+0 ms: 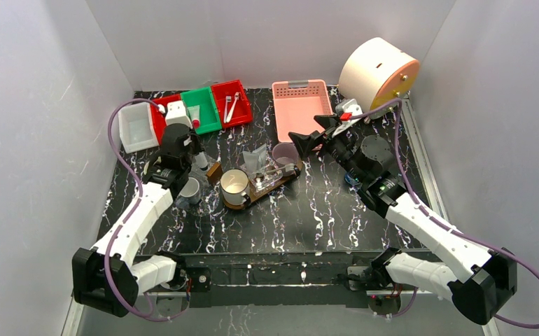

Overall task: Prepare toiletry sets of a toothbrush and toothpaste on the tray
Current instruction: Place the toothpaste in the toothpaste holder.

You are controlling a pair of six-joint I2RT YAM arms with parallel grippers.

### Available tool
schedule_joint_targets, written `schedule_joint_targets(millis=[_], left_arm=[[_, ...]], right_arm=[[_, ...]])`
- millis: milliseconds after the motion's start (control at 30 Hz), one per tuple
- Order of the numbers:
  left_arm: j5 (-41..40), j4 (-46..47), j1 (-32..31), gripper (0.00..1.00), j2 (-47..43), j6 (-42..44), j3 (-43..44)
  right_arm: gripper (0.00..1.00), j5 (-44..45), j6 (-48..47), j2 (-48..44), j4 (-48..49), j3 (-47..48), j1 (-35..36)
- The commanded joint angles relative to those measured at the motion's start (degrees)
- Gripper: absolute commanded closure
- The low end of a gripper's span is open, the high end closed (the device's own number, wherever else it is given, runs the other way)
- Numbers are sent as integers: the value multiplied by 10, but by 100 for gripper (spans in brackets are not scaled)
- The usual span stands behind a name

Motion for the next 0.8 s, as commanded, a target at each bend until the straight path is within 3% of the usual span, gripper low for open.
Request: schedule_joint_targets(millis=[0, 767], left_arm=[[-53, 64, -8, 100, -21, 2, -19], [-31, 165, -12, 100, -18, 35, -77]], right_arm=[[1, 12, -12, -11, 39, -9, 1], [1, 18, -16, -16, 39, -15, 1]])
